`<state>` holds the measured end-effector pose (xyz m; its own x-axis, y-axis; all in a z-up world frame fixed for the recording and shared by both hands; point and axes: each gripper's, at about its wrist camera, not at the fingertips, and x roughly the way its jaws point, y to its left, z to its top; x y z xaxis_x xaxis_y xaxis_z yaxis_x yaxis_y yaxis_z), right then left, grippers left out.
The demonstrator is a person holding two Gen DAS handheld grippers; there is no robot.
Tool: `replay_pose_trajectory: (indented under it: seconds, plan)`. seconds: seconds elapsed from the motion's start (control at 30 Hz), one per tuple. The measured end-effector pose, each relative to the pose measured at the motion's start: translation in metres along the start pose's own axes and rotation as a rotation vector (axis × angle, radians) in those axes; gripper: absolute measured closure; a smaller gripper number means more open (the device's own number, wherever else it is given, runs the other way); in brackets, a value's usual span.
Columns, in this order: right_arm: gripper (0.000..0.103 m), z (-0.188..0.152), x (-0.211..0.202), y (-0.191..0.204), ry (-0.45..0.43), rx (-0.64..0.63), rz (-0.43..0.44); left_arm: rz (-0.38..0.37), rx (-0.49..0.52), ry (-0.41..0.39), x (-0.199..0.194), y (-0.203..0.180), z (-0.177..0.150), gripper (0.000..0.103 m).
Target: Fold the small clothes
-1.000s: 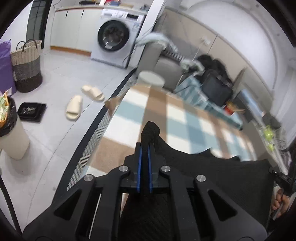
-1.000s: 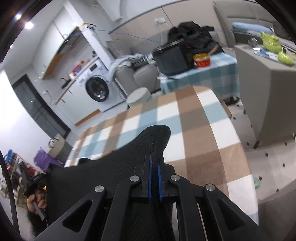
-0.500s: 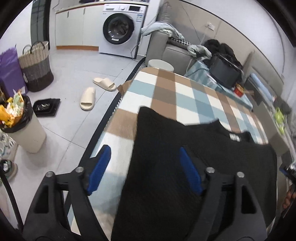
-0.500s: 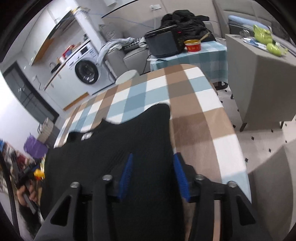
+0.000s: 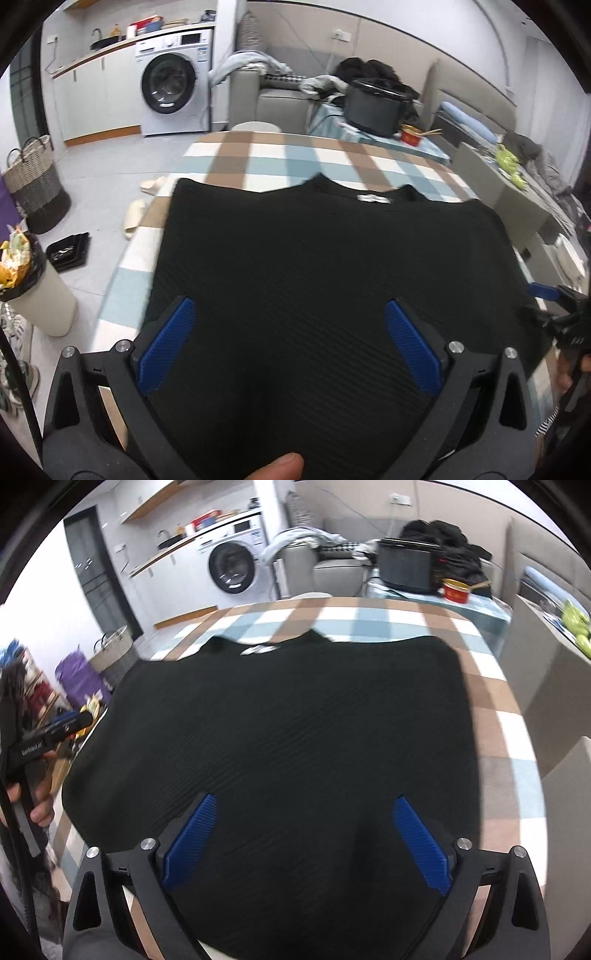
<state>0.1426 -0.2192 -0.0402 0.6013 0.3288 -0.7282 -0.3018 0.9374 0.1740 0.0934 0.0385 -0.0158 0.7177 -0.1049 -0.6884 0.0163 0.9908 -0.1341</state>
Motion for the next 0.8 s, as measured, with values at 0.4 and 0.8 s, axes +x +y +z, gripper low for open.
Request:
replay_pose_trajectory:
  seconds: [0.4, 0.8]
  plan:
    - [0.004, -0.036, 0.001, 0.04, 0.014, -0.071, 0.032, -0.064, 0.059, 0.056, -0.002, -0.047, -0.038, 0.001]
    - [0.011, -0.047, 0.027, 0.073, 0.115, -0.226, 0.048, -0.088, 0.194, 0.131, 0.004, -0.068, -0.079, 0.001]
